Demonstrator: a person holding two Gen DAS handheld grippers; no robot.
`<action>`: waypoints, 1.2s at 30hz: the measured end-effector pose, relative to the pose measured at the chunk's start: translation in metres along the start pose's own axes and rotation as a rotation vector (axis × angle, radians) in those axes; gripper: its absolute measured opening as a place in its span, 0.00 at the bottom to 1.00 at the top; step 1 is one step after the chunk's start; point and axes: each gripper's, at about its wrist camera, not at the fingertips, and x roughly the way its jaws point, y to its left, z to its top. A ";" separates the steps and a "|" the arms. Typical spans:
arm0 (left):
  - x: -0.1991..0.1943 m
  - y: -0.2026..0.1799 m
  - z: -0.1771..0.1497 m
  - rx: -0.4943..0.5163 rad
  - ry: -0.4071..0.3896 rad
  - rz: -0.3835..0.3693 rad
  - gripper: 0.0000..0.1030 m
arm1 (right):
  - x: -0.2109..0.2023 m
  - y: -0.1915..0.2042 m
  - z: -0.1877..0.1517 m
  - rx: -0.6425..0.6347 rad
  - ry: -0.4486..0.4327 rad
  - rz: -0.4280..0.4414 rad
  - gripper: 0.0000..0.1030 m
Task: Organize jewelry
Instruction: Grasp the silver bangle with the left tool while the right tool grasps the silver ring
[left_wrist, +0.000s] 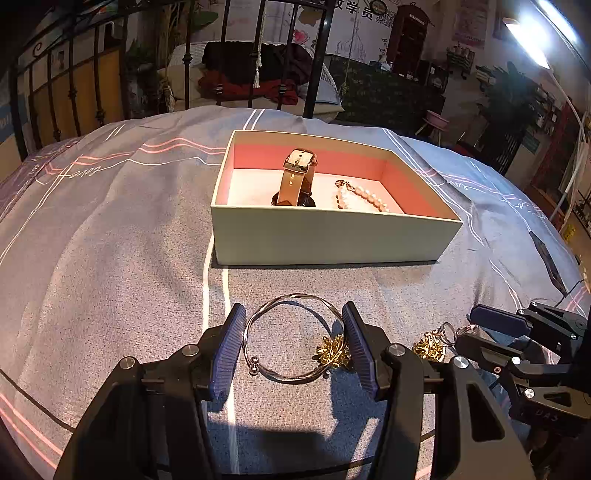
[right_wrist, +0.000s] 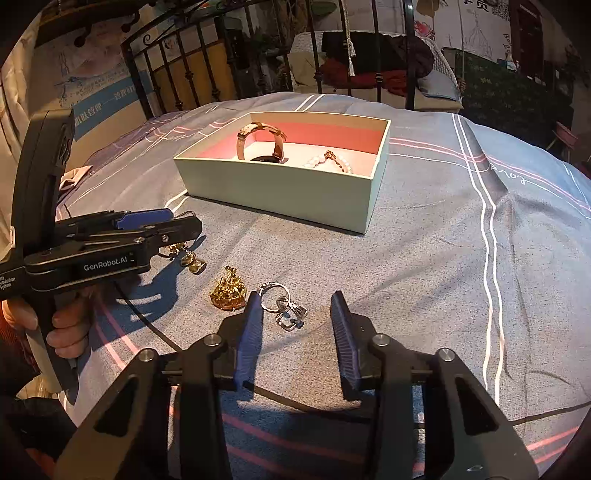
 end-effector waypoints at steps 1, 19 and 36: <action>0.000 0.000 0.000 0.001 -0.001 0.001 0.51 | 0.001 0.002 -0.001 -0.015 0.009 -0.004 0.23; -0.027 -0.010 0.006 0.028 -0.076 -0.016 0.51 | -0.030 0.004 -0.006 0.026 -0.098 0.013 0.16; -0.039 -0.010 0.035 0.002 -0.141 -0.024 0.51 | -0.033 0.010 0.025 0.024 -0.160 0.016 0.16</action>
